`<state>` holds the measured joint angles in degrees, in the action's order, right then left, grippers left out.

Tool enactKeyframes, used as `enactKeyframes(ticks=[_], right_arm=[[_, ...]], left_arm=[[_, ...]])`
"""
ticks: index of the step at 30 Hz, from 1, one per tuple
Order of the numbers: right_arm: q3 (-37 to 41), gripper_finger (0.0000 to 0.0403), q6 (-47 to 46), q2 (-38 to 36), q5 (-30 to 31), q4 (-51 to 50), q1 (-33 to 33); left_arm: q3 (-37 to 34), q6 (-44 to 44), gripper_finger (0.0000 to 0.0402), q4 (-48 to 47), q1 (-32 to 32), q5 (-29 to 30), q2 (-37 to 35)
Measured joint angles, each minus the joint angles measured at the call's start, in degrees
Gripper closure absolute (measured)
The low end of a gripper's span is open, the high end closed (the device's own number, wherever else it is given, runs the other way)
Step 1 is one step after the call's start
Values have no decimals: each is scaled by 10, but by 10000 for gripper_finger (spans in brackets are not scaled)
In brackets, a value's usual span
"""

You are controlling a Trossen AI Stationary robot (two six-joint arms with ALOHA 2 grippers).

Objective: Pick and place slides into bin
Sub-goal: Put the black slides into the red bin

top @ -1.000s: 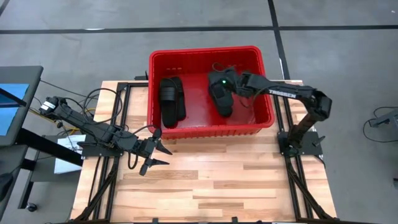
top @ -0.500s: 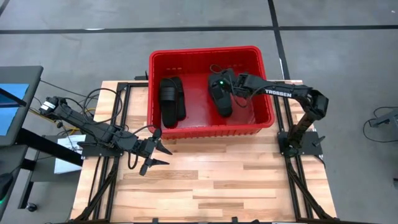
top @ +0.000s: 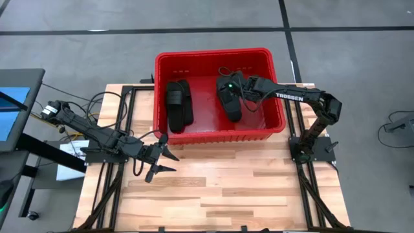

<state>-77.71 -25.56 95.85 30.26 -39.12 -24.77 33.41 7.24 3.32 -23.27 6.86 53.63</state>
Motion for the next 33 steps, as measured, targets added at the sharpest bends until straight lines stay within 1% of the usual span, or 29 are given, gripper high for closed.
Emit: enactKeyframes(ticks=[33], right_arm=[[0, 403, 6, -1, -2, 10, 0]], left_arm=[[0, 1, 223, 0, 0, 0, 0]])
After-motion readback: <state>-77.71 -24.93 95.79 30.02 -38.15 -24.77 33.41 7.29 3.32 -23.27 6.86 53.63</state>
